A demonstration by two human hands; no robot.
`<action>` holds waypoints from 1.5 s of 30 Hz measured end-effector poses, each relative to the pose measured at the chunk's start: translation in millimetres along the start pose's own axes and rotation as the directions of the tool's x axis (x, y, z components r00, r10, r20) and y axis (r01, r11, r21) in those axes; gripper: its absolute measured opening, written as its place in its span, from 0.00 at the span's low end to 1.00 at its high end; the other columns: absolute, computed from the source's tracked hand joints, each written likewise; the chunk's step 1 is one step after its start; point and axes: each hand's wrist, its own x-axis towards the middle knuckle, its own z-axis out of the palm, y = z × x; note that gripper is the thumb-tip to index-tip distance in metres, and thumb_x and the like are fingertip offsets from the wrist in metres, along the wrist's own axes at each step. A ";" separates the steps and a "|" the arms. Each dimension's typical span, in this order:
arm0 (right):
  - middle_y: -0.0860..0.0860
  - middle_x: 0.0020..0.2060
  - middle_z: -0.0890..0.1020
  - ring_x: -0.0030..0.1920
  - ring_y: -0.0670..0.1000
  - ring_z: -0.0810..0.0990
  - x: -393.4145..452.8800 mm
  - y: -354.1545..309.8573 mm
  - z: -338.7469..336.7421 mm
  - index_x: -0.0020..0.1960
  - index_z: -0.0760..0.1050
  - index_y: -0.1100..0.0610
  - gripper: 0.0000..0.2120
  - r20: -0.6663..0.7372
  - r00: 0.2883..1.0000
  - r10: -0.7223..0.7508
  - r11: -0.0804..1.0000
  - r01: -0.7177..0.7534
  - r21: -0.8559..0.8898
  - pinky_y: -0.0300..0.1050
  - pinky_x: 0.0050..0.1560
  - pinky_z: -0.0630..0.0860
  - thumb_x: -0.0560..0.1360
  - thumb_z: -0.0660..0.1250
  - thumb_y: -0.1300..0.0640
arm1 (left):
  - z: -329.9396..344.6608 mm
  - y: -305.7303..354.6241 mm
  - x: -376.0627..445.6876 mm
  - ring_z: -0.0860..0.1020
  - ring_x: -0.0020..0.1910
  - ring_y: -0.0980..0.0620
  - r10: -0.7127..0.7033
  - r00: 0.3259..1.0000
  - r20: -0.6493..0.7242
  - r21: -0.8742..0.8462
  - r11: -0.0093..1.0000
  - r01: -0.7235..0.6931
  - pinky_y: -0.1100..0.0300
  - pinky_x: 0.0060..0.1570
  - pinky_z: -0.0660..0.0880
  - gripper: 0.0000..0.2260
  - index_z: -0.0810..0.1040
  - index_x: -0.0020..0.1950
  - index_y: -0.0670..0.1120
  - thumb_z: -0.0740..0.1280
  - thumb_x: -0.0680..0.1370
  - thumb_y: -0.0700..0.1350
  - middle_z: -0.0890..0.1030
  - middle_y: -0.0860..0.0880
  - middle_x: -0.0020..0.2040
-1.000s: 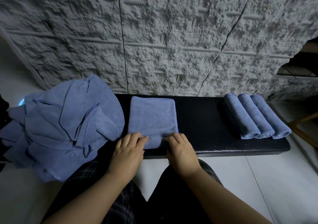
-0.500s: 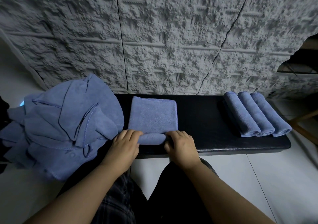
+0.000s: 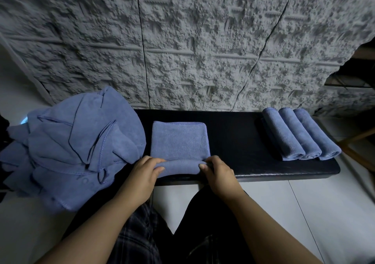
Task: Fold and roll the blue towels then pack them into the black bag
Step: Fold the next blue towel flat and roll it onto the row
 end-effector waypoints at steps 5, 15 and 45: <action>0.48 0.43 0.74 0.48 0.52 0.73 0.5 -7.0 2.7 0.47 0.64 0.52 0.11 -0.092 0.995 0.043 0.999 -0.044 -0.009 0.50 0.52 0.68 0.79 0.59 0.45 | 5.0 5.0 0.0 0.71 0.49 0.46 -0.039 0.981 -0.188 0.165 0.984 0.070 0.57 0.49 0.67 0.13 0.80 0.51 0.43 0.61 0.77 0.50 0.78 0.46 0.48; 0.51 0.40 0.74 0.39 0.53 0.70 2.3 -5.6 15.7 0.42 0.73 0.57 0.03 -0.421 0.821 -0.386 0.898 0.228 -0.377 0.45 0.38 0.64 0.71 0.67 0.63 | 3.9 16.5 -4.9 0.68 0.47 0.51 0.262 0.929 -0.262 0.430 0.893 -0.131 0.51 0.48 0.71 0.18 0.75 0.44 0.49 0.71 0.64 0.28 0.74 0.52 0.46; 0.42 0.49 0.76 0.51 0.47 0.73 12.7 2.1 -0.8 0.55 0.74 0.51 0.09 -0.064 0.964 -0.257 0.966 0.254 -0.055 0.43 0.55 0.69 0.75 0.66 0.54 | -5.8 1.0 10.2 0.68 0.55 0.55 0.157 0.984 -0.087 0.136 0.980 -0.145 0.66 0.58 0.62 0.15 0.76 0.59 0.45 0.68 0.74 0.35 0.74 0.53 0.57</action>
